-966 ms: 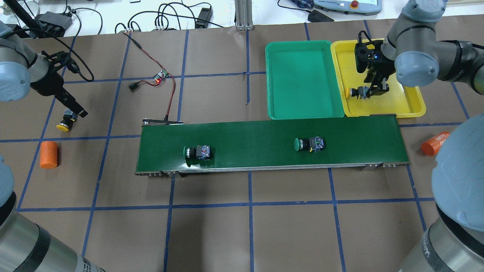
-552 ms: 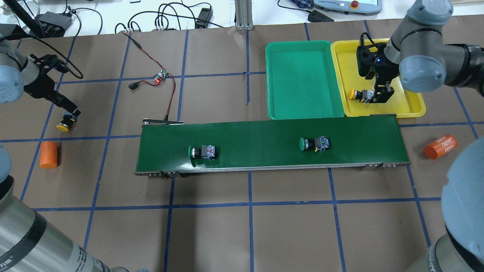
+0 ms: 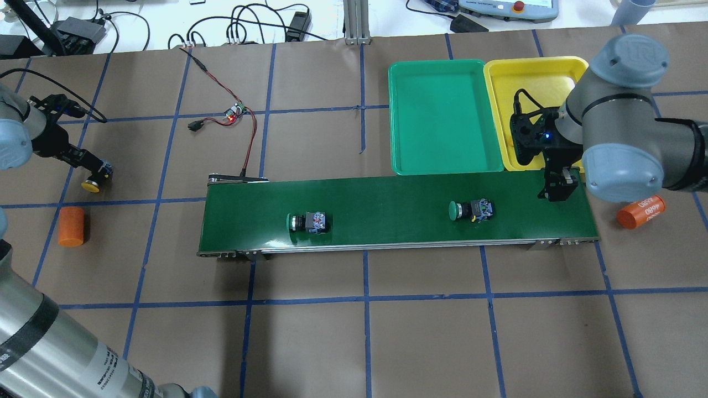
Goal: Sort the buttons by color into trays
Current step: 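Grasp a green-cap button at the belt end with the right gripper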
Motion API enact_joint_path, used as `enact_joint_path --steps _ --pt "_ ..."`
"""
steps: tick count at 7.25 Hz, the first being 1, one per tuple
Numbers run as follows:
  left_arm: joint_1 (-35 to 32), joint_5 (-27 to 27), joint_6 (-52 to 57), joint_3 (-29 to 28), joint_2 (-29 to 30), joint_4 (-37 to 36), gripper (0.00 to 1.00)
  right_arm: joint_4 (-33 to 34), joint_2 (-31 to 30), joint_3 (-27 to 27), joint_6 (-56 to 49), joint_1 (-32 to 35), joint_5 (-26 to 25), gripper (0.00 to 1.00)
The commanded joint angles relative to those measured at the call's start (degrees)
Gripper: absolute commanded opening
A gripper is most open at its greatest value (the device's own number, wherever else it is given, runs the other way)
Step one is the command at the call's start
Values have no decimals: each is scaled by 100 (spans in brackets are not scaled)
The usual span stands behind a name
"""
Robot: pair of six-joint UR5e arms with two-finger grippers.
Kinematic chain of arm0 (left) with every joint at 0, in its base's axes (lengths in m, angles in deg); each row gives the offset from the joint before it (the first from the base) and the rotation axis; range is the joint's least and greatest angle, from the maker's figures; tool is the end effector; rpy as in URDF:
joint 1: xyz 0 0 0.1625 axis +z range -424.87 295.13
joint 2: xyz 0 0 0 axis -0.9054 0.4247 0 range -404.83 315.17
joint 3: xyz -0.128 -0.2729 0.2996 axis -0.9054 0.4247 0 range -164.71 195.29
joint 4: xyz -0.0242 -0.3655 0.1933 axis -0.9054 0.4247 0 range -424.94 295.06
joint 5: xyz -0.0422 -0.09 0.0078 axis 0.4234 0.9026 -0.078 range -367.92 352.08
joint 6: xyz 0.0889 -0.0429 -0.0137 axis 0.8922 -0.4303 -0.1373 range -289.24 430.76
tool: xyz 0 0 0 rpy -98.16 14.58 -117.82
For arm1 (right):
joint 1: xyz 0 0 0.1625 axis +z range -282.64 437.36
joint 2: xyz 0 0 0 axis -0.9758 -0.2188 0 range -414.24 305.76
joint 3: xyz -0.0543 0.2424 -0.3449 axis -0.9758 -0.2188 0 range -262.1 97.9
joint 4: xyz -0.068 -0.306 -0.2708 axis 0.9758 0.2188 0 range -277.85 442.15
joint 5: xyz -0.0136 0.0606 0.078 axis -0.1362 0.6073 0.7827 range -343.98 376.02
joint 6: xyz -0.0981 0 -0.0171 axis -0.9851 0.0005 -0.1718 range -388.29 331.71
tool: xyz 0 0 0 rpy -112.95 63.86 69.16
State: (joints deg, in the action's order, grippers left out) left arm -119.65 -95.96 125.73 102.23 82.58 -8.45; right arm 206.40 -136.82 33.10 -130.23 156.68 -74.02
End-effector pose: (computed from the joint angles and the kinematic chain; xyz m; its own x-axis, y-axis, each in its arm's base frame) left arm 0.2806 -0.6346 0.1778 -0.9407 0.3378 0.0317 0.3373 0.9412 -0.0195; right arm 0.0405 -0.5040 0.2758 0.0220 -0.9994 0.0276 -0.9997 -0.0219 0.0066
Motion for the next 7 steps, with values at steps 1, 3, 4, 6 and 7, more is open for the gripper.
enact_joint_path --steps 1,3,4,6,7 --pt "-24 -3 -513 78 21 29 87 29 -91 257 60 197 -74 100" --pt "-50 -29 -514 43 12 38 63 29 -38 284 261 444 -66 100" --pt "-50 6 -523 69 12 38 34 29 -12 284 288 479 -66 100" --pt "-50 24 -628 148 -49 64 0 29 49 292 315 471 4 100" --pt "-59 76 -680 122 -162 186 0 20 67 301 315 480 4 100"
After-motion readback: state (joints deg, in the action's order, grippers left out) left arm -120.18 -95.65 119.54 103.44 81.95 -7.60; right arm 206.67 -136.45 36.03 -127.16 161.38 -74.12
